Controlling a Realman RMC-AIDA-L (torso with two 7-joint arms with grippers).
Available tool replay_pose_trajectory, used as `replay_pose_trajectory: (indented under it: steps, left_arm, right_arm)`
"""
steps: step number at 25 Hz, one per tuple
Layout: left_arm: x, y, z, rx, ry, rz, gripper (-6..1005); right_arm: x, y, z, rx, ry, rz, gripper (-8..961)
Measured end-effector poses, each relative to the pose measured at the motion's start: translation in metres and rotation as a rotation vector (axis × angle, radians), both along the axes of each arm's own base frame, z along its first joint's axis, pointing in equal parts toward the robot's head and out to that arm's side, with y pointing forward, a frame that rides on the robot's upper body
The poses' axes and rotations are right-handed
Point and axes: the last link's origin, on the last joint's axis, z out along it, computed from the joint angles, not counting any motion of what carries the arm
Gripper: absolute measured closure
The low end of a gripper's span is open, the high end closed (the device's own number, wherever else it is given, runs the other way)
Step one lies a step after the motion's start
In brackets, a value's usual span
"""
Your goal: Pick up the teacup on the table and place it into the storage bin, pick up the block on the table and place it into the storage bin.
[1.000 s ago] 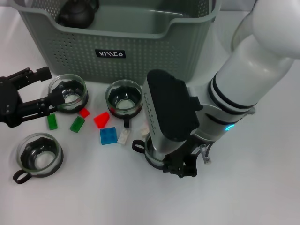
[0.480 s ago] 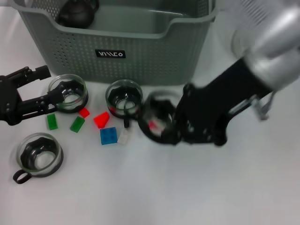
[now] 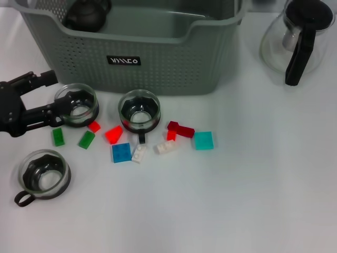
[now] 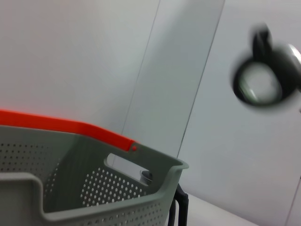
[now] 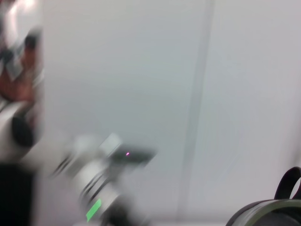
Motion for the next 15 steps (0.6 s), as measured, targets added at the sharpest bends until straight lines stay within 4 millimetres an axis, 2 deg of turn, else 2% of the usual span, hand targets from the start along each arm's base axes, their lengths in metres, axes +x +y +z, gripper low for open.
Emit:
replay_pose_trajectory:
  steps: [3, 7, 11, 15]
  left_arm:
    - [0.002, 0.003, 0.0, -0.001, -0.002, -0.006, 143]
    - [0.004, 0.004, -0.002, -0.005, -0.011, -0.008, 143]
    - [0.004, 0.005, -0.004, -0.009, -0.02, -0.003, 143]
    - [0.004, 0.006, -0.006, -0.008, -0.023, 0.005, 143]
  right_arm:
    - [-0.013, 0.025, 0.007, 0.076, 0.1, -0.151, 896]
    - [-0.039, 0.063, -0.007, 0.143, 0.015, -0.302, 896]
    - [-0.067, 0.095, -0.047, 0.187, -0.18, -0.369, 896]
    - [-0.084, 0.118, -0.092, 0.246, -0.375, -0.392, 896]
